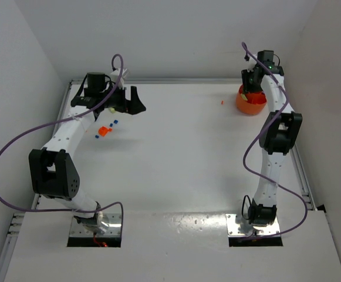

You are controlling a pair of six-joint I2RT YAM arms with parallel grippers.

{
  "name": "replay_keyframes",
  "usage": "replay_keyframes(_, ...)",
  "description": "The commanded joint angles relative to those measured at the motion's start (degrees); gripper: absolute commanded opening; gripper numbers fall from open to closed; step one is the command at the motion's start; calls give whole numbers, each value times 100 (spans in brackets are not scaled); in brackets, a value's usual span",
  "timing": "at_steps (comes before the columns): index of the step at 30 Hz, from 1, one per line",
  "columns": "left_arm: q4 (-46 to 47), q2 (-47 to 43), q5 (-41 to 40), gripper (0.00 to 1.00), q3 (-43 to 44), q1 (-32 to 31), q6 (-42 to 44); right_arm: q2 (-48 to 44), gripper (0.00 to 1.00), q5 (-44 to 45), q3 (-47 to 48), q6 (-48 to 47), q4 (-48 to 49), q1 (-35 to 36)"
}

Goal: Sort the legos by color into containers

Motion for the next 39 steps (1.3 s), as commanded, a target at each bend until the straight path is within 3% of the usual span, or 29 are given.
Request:
replay_keyframes(1, 158, -184, -321, 100, 170, -24, 87, -341, 40, 138, 247, 19, 190, -26)
replay_keyframes(6, 44, -369, -1156, 100, 170, 466, 597, -964, 38, -379, 194, 211, 85, -26)
replay_keyframes(11, -500, 588, -2218, 100, 872, 714, 1352, -1536, 40, -1276, -253, 353, -188, 79)
replay_keyframes(17, -624, 1766, -2677, 100, 1724, 996, 1354, -1783, 43, -1795, -835, 493, -152, 237)
replay_keyframes(23, -677, 2610, -3511, 100, 2358, 812, 98, -1835, 43, -1848, -1045, 493, -152, 237)
replay_keyframes(26, -580, 2664, -4828, 100, 2411, 418, -754, -1835, 43, -1848, -1107, 493, -91, 290)
replay_keyframes(27, -580, 2716, -5675, 100, 2411, 311, -1217, -1835, 43, -1848, -1107, 493, -91, 290)
replay_keyframes(29, -580, 2839, -6148, 100, 2464, 144, -1555, -1835, 43, -1848, -1107, 493, -91, 290)
replay_keyframes(35, -1071, 3445, -6062, 100, 3069, 90, -2645, -1783, 44, -1901, -1160, 493, -91, 343)
replay_keyframes(39, -1239, 3814, -5868, 88, 3465, 222, -3216, -1783, 44, -1901, -1221, 441, -91, 343)
